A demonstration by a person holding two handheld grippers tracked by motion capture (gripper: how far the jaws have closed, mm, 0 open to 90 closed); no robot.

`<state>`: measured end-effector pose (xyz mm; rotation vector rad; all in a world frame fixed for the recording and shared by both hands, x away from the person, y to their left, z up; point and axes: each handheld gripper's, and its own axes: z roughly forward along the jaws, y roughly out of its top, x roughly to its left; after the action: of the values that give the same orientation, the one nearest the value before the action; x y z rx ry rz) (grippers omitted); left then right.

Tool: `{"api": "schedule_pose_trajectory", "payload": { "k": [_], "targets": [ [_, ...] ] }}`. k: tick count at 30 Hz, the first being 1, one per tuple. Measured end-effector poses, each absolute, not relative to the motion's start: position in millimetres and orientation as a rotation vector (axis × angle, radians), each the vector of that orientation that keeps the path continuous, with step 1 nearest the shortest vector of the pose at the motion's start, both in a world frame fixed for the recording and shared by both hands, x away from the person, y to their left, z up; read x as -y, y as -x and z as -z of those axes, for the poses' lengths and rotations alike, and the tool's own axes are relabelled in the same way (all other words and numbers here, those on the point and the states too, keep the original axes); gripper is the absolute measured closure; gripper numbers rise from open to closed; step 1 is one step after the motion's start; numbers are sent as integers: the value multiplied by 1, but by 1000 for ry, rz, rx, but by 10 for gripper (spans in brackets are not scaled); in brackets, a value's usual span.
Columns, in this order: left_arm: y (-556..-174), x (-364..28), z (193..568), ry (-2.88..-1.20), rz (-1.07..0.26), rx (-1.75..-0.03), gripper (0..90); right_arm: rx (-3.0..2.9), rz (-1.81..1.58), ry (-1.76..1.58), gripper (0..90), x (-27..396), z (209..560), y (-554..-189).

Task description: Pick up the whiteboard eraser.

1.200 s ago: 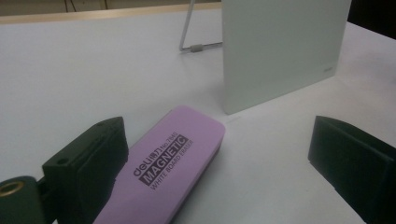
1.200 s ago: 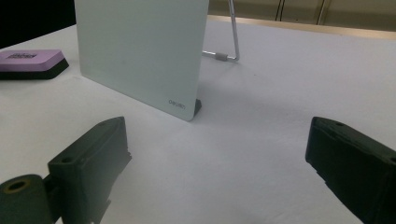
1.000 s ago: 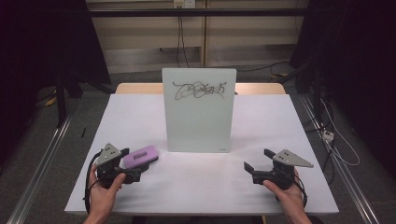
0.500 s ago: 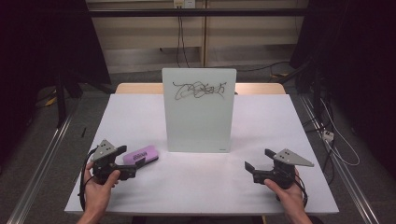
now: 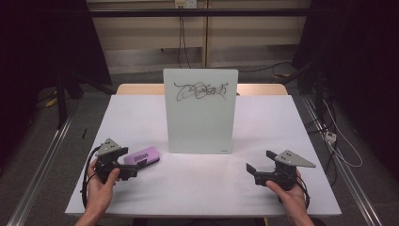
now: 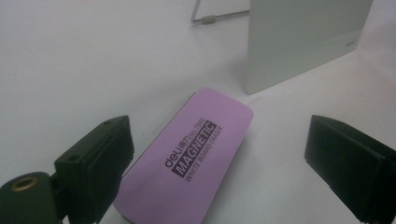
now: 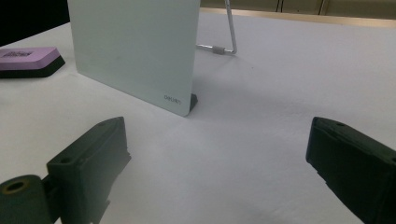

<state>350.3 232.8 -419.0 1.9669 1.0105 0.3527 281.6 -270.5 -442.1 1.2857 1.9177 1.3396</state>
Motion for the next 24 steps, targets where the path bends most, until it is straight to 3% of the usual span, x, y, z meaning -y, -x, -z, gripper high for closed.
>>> {"api": "schedule_pose_trajectory", "payload": {
  "k": [24],
  "targets": [
    [-364,-213,409,-2190,-328,-897,96,-1957,-1334,-1251,57,264,442,-284]
  ]
}}
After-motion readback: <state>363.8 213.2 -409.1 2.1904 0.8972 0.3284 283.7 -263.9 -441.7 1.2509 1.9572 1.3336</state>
